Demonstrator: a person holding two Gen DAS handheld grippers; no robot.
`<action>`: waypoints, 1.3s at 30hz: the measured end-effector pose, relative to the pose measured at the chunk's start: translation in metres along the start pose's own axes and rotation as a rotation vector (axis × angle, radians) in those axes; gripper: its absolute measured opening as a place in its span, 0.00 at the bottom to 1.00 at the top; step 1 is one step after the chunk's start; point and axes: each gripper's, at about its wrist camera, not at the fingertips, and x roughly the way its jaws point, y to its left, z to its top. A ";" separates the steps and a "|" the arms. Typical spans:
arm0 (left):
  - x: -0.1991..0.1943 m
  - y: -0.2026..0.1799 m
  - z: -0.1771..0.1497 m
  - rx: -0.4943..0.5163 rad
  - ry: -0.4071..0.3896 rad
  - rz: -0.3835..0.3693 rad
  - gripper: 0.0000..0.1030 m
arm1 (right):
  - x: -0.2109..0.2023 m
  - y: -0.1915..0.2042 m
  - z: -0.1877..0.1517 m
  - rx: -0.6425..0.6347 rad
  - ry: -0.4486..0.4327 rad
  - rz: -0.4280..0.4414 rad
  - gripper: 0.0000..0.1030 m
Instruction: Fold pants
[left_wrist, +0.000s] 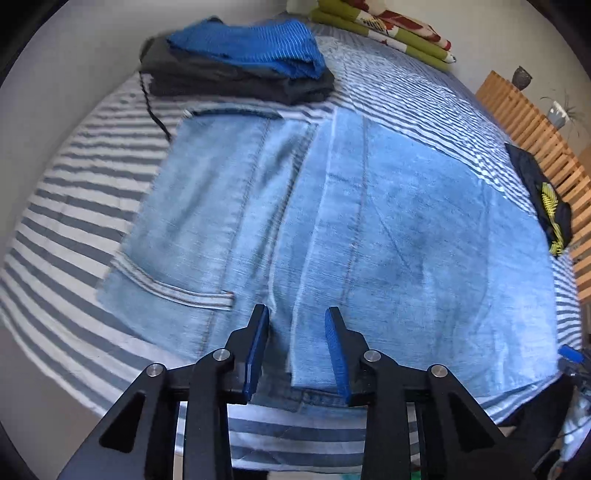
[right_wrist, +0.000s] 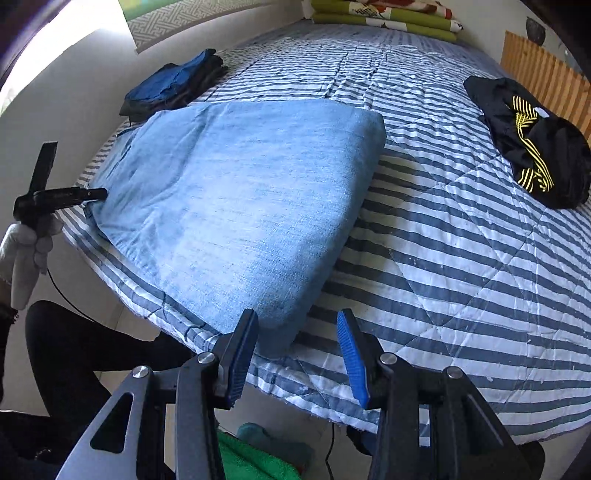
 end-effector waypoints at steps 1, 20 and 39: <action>-0.004 -0.001 -0.001 0.007 -0.014 0.007 0.33 | -0.001 0.001 -0.001 0.002 -0.004 -0.008 0.40; 0.007 -0.015 -0.003 0.004 0.051 0.082 0.69 | -0.001 0.002 -0.006 0.024 -0.016 0.021 0.40; -0.032 -0.001 -0.043 -0.256 -0.031 -0.141 0.42 | 0.018 0.145 0.217 -0.285 -0.125 0.273 0.40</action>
